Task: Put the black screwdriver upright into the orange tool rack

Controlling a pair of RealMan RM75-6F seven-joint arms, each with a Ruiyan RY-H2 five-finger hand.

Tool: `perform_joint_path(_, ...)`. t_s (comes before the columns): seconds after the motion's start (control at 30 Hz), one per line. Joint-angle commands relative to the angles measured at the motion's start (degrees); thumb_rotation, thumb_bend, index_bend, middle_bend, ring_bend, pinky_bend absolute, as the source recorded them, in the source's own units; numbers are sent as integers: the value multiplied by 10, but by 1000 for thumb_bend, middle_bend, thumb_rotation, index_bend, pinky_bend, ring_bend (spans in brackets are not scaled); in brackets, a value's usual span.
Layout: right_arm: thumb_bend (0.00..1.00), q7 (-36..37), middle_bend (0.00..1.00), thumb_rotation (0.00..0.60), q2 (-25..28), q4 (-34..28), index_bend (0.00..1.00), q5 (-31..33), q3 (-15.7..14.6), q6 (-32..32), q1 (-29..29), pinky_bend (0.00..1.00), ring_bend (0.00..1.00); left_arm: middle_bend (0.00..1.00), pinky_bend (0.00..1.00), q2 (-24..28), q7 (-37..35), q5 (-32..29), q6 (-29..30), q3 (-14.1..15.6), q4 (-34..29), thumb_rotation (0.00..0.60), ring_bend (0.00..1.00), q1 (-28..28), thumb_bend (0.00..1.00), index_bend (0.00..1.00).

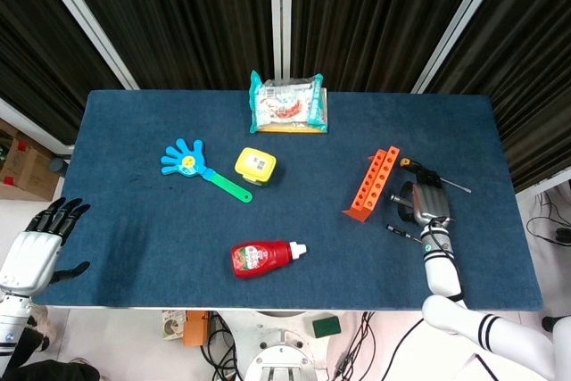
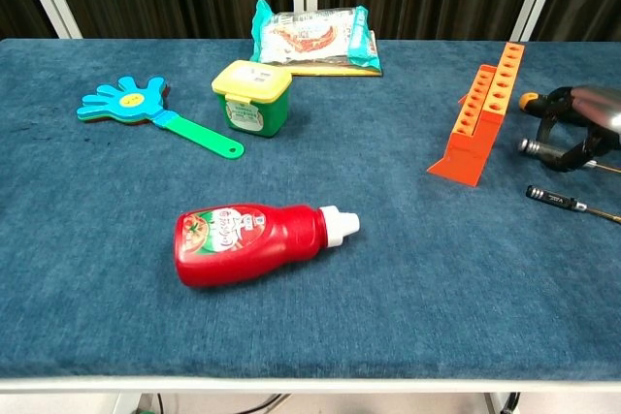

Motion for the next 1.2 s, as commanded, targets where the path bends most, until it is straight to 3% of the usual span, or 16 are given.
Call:
perform_joint_path(0.03,449,56,0,600,36,-54,581,-51,10,25,-20,0,0,93,199,0,1,-1,-3,0,-1,600,33,-1,0,135)
perform_joint_path(0.37,506,337,0,600,174,-236,615,-222,59,87,-97,0,0,93,199,-1,5,-2,-4,-1,-3,600,33,-1,0,135)
perform_joint_path(0.53,507,511,0,600,142,-217,645,-316,80,137,-101,0,0,93,199,-3,12,-5,-10,-1,-5,600,33,-4,0,135)
perform_joint_path(0.73,465,648,8,600,109,-179,677,-345,60,102,-82,0,0,93,199,-4,15,-13,-17,-4,-6,600,33,-6,0,135)
perform_joint_path(1.2,440,678,19,600,57,-107,686,-323,46,70,-58,0,0,93,199,-1,6,-12,-9,-4,-4,600,33,-3,0,135)
